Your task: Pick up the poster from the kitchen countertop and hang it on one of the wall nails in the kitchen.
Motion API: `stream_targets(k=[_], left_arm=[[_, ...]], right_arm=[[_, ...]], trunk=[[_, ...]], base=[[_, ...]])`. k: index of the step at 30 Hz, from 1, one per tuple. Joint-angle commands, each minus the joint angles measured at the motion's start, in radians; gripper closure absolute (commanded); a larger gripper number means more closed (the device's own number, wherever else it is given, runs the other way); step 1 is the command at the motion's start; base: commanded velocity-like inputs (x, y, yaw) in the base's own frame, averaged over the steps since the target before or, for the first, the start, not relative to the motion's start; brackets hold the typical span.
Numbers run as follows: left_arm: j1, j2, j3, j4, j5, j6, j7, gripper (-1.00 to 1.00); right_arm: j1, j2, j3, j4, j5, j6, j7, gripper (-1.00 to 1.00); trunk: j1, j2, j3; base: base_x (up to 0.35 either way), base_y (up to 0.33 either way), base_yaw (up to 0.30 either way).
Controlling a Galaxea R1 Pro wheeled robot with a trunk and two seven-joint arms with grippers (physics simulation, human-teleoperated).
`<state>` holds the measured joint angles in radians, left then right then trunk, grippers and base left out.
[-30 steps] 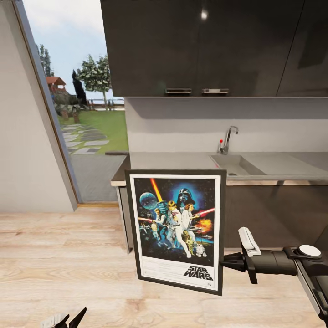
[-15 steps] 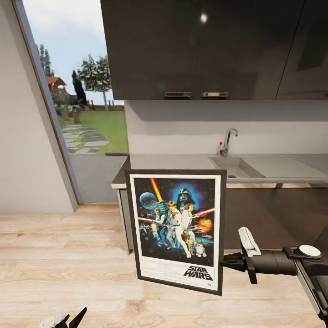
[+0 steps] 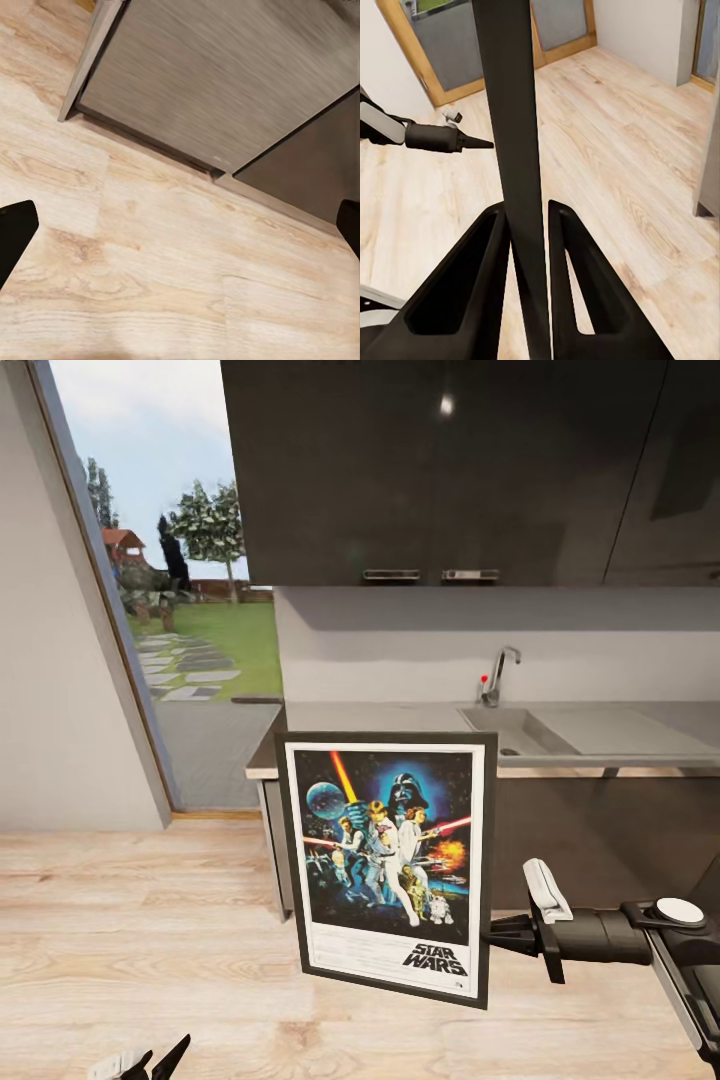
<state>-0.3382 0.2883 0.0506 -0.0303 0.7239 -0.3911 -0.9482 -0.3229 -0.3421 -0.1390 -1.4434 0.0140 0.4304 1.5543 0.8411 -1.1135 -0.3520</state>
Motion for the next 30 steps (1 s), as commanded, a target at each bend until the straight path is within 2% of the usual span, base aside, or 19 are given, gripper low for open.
stream_targets(k=[1, 30], left_arm=[[-0.001, 0.0, 0.005, 0.001, -0.005, -0.005, -0.003, -1.0], [-0.001, -0.002, 0.003, 0.001, -0.005, -0.004, -0.002, -1.0]], right_arm=[[-0.001, 0.0, -0.001, 0.0, 0.001, 0.013, 0.005, 1.0], [-0.001, 0.0, -0.001, 0.029, 0.0, 0.013, 0.001, 1.0]], trunk=[[-0.004, 0.006, 0.002], [-0.115, 0.209, 0.093]], base=[[0.0, 0.0, 0.0], [0.0, 0.0, 0.0]])
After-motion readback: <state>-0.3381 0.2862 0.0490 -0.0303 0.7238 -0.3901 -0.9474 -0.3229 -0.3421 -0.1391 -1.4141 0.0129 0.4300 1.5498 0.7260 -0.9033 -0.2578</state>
